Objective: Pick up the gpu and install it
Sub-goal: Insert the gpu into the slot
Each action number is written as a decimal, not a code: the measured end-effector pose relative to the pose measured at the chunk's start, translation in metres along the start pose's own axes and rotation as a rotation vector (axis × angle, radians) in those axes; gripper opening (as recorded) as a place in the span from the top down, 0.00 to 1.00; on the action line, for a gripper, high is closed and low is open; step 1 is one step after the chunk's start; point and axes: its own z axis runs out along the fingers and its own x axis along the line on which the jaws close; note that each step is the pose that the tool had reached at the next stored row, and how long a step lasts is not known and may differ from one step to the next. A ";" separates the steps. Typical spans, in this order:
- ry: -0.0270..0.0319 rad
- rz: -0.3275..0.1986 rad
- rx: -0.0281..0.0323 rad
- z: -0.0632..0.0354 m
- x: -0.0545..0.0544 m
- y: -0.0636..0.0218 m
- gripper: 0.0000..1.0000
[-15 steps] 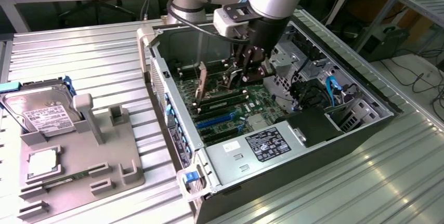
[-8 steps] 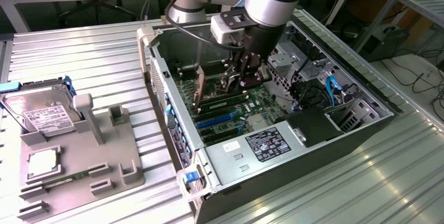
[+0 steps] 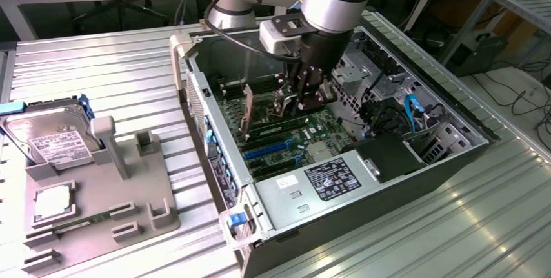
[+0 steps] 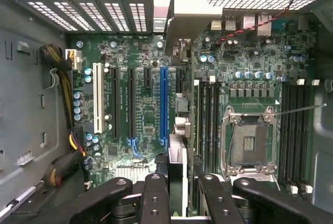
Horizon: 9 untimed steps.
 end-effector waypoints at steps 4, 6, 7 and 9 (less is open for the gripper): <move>0.0001 0.000 0.0004 0.0050 0.000 0.0069 0.73; 0.0001 0.000 0.0004 0.0087 0.000 0.0081 0.73; 0.0002 0.000 0.0003 0.0106 0.000 0.0083 0.73; 0.0039 0.000 0.0003 0.0143 0.001 0.0096 0.73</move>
